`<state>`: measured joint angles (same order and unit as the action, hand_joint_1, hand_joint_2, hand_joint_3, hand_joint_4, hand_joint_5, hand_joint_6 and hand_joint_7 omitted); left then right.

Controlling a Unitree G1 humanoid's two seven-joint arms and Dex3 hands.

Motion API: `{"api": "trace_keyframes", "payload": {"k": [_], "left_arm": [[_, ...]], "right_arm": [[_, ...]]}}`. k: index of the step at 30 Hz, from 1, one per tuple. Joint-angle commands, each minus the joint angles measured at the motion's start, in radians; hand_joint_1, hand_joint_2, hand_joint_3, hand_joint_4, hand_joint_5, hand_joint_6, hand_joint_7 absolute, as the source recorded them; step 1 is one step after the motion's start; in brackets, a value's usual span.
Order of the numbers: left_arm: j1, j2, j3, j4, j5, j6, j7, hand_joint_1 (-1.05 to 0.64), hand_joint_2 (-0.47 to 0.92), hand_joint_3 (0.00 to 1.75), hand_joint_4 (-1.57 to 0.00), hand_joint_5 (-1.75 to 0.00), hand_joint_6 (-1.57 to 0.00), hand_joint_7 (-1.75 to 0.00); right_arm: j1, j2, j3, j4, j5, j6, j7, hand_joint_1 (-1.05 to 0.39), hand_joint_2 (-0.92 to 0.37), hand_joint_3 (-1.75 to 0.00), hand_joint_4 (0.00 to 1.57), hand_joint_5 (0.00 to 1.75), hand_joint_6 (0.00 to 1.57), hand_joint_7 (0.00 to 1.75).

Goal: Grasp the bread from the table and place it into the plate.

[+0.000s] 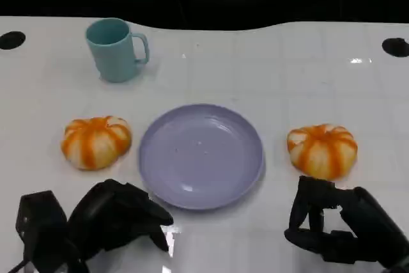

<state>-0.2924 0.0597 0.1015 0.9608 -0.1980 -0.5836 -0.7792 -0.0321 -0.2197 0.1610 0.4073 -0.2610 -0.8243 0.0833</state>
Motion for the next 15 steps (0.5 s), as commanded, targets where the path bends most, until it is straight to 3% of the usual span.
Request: {"api": "trace_keyframes", "payload": {"k": [1, 15], "left_arm": [[-0.003, 0.017, 0.006, 0.000, -0.008, 0.006, -0.006, -1.05, 0.83, 0.00, -1.25, -0.91, -1.57, -0.04], [-0.002, 0.019, 0.003, -0.001, 0.000, 0.000, 0.001, -1.05, 0.84, 0.00, -1.25, -0.91, -1.57, -0.04]], "right_arm": [[-0.007, -0.006, -0.005, 0.008, 0.013, -0.007, 0.000, -0.37, -0.90, -0.28, 0.88, 1.75, 0.63, 1.74], [-0.013, -0.004, -0.009, -0.010, 0.027, 0.014, 0.009, -0.39, -0.92, -0.29, 0.85, 1.75, 0.58, 1.72]]}}
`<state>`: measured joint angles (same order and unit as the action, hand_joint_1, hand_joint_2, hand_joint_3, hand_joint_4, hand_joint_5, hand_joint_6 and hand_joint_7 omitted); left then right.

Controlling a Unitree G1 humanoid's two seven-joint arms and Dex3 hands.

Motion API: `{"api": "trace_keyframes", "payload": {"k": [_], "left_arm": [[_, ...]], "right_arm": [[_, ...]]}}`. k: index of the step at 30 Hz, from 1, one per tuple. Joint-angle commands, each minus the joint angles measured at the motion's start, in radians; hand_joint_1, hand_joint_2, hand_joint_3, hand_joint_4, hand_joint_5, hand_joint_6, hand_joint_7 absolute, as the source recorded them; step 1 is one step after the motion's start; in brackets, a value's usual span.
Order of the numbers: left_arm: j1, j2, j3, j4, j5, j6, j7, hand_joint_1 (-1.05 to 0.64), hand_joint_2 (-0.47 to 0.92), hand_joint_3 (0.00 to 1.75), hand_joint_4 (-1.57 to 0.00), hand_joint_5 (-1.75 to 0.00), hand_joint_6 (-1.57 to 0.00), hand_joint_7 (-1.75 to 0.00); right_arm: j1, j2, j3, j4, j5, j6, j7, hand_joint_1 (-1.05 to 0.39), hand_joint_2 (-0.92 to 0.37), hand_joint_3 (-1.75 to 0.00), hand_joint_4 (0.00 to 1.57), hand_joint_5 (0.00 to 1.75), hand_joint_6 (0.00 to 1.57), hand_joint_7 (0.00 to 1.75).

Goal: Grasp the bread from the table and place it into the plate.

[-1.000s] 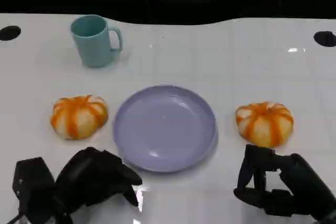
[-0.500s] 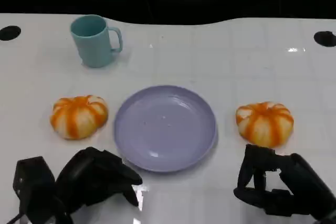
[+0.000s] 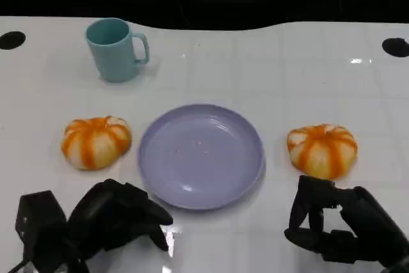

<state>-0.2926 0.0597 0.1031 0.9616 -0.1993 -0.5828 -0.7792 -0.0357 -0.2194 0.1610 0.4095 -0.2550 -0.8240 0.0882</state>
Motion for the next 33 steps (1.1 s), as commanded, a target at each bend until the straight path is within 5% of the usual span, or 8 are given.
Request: {"api": "trace_keyframes", "payload": {"k": [1, 5, 8, 11, 14, 18, 22, 33], "left_arm": [[-0.003, 0.019, 0.002, -0.001, 0.001, -0.001, 0.001, -1.05, 0.84, 0.00, -1.25, -0.91, -1.57, -0.04], [-0.003, 0.018, 0.003, -0.002, -0.002, 0.006, -0.002, -1.05, 0.83, 0.00, -1.25, -0.91, -1.57, -0.04], [-0.005, 0.016, 0.005, 0.004, -0.007, -0.002, -0.012, -1.05, 0.83, 0.00, -1.25, -0.90, -1.57, -0.04], [-0.006, 0.015, 0.006, 0.005, -0.008, -0.002, -0.013, -1.05, 0.83, 0.00, -1.25, -0.90, -1.56, -0.04], [-0.005, 0.016, 0.002, 0.005, 0.001, 0.001, 0.003, -1.05, 0.84, 0.00, -1.25, -0.90, -1.57, -0.04], [-0.006, 0.015, 0.003, 0.005, 0.000, 0.001, 0.000, -1.05, 0.84, 0.00, -1.26, -0.91, -1.57, -0.05], [-0.008, 0.013, 0.004, 0.009, -0.002, -0.003, -0.002, -1.05, 0.84, 0.00, -1.26, -0.90, -1.57, -0.05], [-0.003, 0.010, 0.004, 0.003, -0.002, -0.002, 0.003, -1.05, 0.84, 0.00, -1.25, -0.90, -1.57, -0.05]], "right_arm": [[-0.010, -0.004, -0.011, -0.020, 0.023, 0.020, 0.004, -0.39, -0.92, -0.29, 0.84, 1.75, 0.57, 1.71], [-0.011, -0.010, -0.019, -0.063, 0.029, 0.048, 0.008, -0.40, -0.92, -0.28, 0.69, 1.75, 0.45, 1.54], [-0.008, -0.018, -0.032, -0.110, 0.028, 0.085, 0.010, -0.41, -0.92, -0.24, 0.45, 1.65, 0.27, 1.25], [-0.003, -0.019, -0.035, -0.131, 0.026, 0.105, 0.012, -0.42, -0.92, -0.23, 0.41, 1.60, 0.24, 1.17], [-0.013, -0.039, -0.054, -0.161, -0.012, 0.117, -0.010, -0.40, -0.92, -0.19, 0.28, 1.30, 0.27, 0.87], [-0.019, -0.058, -0.070, -0.189, -0.072, 0.144, -0.035, -0.41, -0.92, -0.17, 0.23, 1.17, 0.28, 0.72], [-0.036, -0.104, -0.093, -0.241, -0.214, 0.215, -0.088, -0.45, -0.92, -0.11, 0.20, 0.74, 0.38, 0.18], [-0.106, -0.180, -0.041, -0.309, -0.486, 0.470, -0.091, -0.52, -0.91, -0.02, 0.11, 0.42, 0.31, 0.02]]}}
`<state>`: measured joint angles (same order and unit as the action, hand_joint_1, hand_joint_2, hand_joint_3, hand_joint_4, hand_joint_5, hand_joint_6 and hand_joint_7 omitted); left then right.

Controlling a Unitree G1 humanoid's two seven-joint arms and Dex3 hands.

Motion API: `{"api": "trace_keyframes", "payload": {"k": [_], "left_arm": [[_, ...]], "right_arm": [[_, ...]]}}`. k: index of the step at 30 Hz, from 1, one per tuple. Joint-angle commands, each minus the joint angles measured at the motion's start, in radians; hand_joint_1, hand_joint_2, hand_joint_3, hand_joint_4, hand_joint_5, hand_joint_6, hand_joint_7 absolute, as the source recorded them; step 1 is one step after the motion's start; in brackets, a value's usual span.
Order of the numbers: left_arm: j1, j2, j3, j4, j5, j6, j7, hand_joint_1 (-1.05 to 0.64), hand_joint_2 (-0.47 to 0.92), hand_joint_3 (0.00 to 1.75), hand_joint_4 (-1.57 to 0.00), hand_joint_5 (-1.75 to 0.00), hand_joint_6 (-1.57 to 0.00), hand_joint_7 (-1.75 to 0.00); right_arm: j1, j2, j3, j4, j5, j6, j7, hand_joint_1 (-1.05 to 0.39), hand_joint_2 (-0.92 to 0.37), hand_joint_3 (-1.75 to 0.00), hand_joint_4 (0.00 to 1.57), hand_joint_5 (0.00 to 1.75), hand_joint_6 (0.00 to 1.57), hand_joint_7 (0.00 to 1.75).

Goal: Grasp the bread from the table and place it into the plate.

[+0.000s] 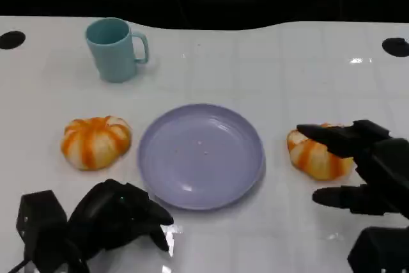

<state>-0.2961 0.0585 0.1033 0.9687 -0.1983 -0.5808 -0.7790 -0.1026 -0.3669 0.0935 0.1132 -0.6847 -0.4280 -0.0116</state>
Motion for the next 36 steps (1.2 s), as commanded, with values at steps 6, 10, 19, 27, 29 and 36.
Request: {"api": "trace_keyframes", "payload": {"k": [6, 10, 19, 27, 29, 36], "left_arm": [[0.003, 0.012, 0.002, -0.008, 0.001, 0.001, 0.011, -1.05, 0.83, 0.00, -1.26, -0.90, -1.57, -0.06], [0.004, 0.012, 0.007, -0.007, -0.009, 0.004, -0.002, -1.05, 0.83, 0.00, -1.26, -0.91, -1.57, -0.06], [0.008, 0.012, 0.004, -0.007, -0.003, -0.008, 0.000, -1.05, 0.83, 0.00, -1.26, -0.90, -1.57, -0.06], [0.003, 0.010, 0.002, -0.001, -0.001, -0.011, 0.001, -1.05, 0.84, 0.00, -1.25, -0.90, -1.56, -0.05], [0.004, 0.010, 0.001, -0.001, 0.001, -0.012, 0.003, -1.05, 0.84, 0.00, -1.26, -0.90, -1.57, -0.05], [0.015, 0.015, -0.001, -0.017, 0.001, -0.010, 0.001, -1.05, 0.84, 0.00, -1.25, -0.90, -1.56, -0.05]], "right_arm": [[-0.101, -0.051, 0.093, 0.055, -0.135, 0.157, -0.004, -0.55, -0.90, 0.00, 0.08, 0.37, 0.29, 0.00], [-0.156, -0.052, 0.146, 0.139, -0.176, 0.190, -0.032, -0.56, -0.89, 0.00, 0.09, 0.36, 0.27, 0.00], [-0.275, -0.035, 0.243, 0.335, -0.205, 0.220, -0.095, -0.58, -0.88, 0.00, 0.10, 0.31, 0.24, 0.00], [-0.375, -0.012, 0.322, 0.533, -0.212, 0.230, -0.160, -0.58, -0.88, 0.00, 0.12, 0.27, 0.24, 0.00], [-0.388, -0.011, 0.334, 0.556, -0.208, 0.230, -0.169, -0.58, -0.88, 0.00, 0.13, 0.25, 0.24, 0.00], [-0.441, 0.019, 0.362, 0.672, -0.183, 0.241, -0.181, -0.59, -0.91, -0.01, 0.14, 0.21, 0.25, 0.01]]}}
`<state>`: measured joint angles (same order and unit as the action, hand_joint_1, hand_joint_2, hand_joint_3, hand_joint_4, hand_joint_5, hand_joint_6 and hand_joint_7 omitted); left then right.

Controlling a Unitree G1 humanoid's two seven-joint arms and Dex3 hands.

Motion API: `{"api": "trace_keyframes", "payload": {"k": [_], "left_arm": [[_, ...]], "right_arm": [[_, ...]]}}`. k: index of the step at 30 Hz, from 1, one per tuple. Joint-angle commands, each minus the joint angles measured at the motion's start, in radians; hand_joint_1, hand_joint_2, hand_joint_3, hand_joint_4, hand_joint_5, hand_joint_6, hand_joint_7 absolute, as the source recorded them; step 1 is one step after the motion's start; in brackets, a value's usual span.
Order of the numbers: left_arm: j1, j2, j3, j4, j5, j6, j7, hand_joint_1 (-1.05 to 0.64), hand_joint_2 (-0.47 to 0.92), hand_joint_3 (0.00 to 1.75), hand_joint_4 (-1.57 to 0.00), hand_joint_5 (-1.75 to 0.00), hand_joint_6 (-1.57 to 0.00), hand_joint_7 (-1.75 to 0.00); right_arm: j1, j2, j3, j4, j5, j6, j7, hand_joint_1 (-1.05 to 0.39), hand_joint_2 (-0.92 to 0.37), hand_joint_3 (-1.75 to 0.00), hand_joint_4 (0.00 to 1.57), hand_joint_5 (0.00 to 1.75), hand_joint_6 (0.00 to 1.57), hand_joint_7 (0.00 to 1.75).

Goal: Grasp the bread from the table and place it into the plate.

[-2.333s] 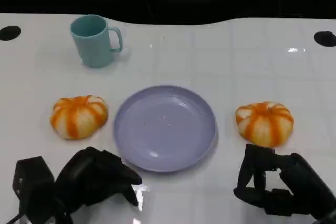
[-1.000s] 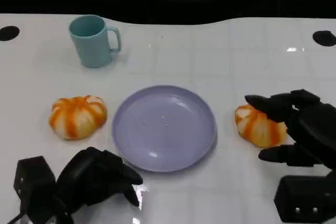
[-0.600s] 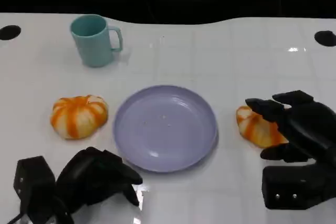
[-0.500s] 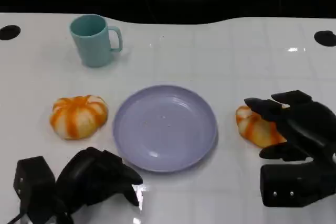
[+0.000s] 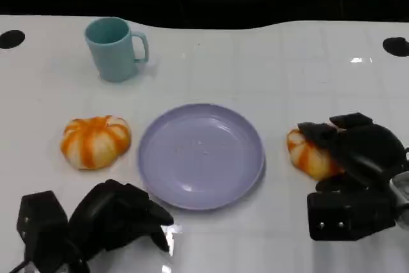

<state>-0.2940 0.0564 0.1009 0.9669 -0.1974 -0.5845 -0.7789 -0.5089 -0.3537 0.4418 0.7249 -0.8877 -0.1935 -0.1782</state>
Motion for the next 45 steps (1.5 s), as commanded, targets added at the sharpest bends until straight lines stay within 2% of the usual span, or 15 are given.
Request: {"api": "trace_keyframes", "payload": {"k": [1, 7, 9, 11, 12, 14, 16, 17, 18, 19, 21, 27, 35, 39, 45], "left_arm": [[0.013, 0.017, 0.001, -0.016, -0.001, -0.007, 0.001, -1.05, 0.84, 0.00, -1.25, -0.90, -1.56, -0.05], [0.022, 0.018, -0.002, -0.030, 0.007, -0.004, 0.016, -1.05, 0.84, 0.00, -1.26, -0.90, -1.57, -0.05], [0.022, 0.018, -0.003, -0.030, 0.008, -0.011, 0.014, -1.05, 0.84, 0.00, -1.26, -0.91, -1.57, -0.06], [0.022, 0.018, -0.002, -0.028, 0.007, -0.017, 0.010, -1.05, 0.85, 0.00, -1.26, -0.91, -1.57, -0.06], [0.021, 0.017, -0.002, -0.026, 0.005, -0.018, 0.006, -1.05, 0.85, 0.01, -1.25, -0.91, -1.56, -0.05], [0.020, 0.015, 0.002, -0.021, -0.004, -0.015, -0.004, -1.05, 0.85, 0.00, -1.25, -0.90, -1.56, -0.05], [0.020, 0.015, 0.002, -0.020, -0.003, -0.016, -0.002, -1.05, 0.84, 0.00, -1.25, -0.90, -1.56, -0.05], [0.020, 0.016, 0.000, -0.021, 0.000, -0.018, 0.001, -1.05, 0.84, 0.00, -1.25, -0.90, -1.56, -0.05], [0.021, 0.016, -0.001, -0.021, 0.001, -0.019, 0.004, -1.05, 0.85, 0.00, -1.25, -0.90, -1.56, -0.05], [0.022, 0.016, -0.001, -0.022, 0.003, -0.018, 0.007, -1.05, 0.85, 0.00, -1.25, -0.91, -1.56, -0.05], [0.021, 0.016, -0.002, -0.021, 0.002, -0.018, 0.005, -1.05, 0.85, 0.00, -1.25, -0.91, -1.56, -0.05], [0.019, 0.015, 0.000, -0.023, -0.002, -0.008, 0.004, -1.05, 0.84, 0.00, -1.25, -0.90, -1.57, -0.05], [0.019, 0.015, 0.000, -0.021, -0.001, -0.012, 0.004, -1.05, 0.84, 0.00, -1.25, -0.90, -1.57, -0.05], [0.020, 0.015, 0.000, -0.023, 0.000, -0.007, 0.010, -1.05, 0.84, 0.00, -1.25, -0.91, -1.57, -0.05], [0.019, 0.017, -0.001, -0.022, 0.002, -0.015, 0.007, -1.05, 0.85, 0.00, -1.24, -0.90, -1.56, -0.04]], "right_arm": [[-0.039, 0.006, 0.017, 0.068, 0.022, 0.005, -0.019, -0.59, -0.91, -0.01, 0.14, 0.21, 0.25, 0.01], [-0.073, 0.028, 0.024, 0.190, 0.060, -0.069, -0.131, -0.50, -0.92, -0.07, 0.34, 0.26, 0.40, 0.06], [-0.080, 0.039, 0.018, 0.223, 0.075, -0.091, -0.180, -0.38, -0.92, -0.03, 0.54, 0.24, 0.54, 0.07], [-0.086, 0.043, 0.019, 0.246, 0.083, -0.111, -0.230, -0.35, -0.92, -0.02, 0.60, 0.24, 0.58, 0.07], [-0.087, 0.045, 0.016, 0.257, 0.088, -0.134, -0.277, -0.25, -0.92, -0.04, 0.71, 0.70, 0.75, 0.11], [-0.092, 0.046, 0.014, 0.284, 0.097, -0.185, -0.358, -0.12, -0.92, -0.17, 0.88, 1.25, 1.08, 0.20], [-0.101, 0.046, 0.023, 0.308, 0.091, -0.210, -0.422, -0.09, -0.91, -0.23, 0.92, 1.41, 1.18, 0.22], [-0.107, 0.048, 0.026, 0.317, 0.085, -0.219, -0.461, -0.10, -0.87, -0.28, 0.91, 1.57, 1.07, 0.70], [-0.112, 0.050, 0.029, 0.325, 0.081, -0.226, -0.491, -0.12, -0.81, -0.36, 0.89, 1.68, 0.84, 1.27], [-0.117, 0.053, 0.027, 0.330, 0.083, -0.239, -0.523, -0.12, -0.79, -0.40, 0.88, 1.71, 0.76, 1.47], [-0.127, 0.060, 0.025, 0.328, 0.084, -0.250, -0.576, -0.10, -0.56, -0.82, 0.91, 1.74, 0.69, 1.69], [-0.149, 0.068, 0.023, 0.319, 0.095, -0.293, -0.658, -0.08, -0.31, -1.26, 0.96, 1.75, 0.72, 1.75], [-0.157, 0.072, 0.014, 0.306, 0.112, -0.336, -0.665, -0.08, -0.28, -1.31, 0.97, 1.75, 0.74, 1.75], [-0.159, 0.077, -0.008, 0.234, 0.152, -0.393, -0.638, -0.11, -0.19, -1.51, 1.04, 1.75, 0.78, 1.75], [-0.146, 0.088, -0.026, 0.170, 0.185, -0.417, -0.580, -0.12, -0.16, -1.59, 1.06, 1.75, 0.80, 1.74]]}}
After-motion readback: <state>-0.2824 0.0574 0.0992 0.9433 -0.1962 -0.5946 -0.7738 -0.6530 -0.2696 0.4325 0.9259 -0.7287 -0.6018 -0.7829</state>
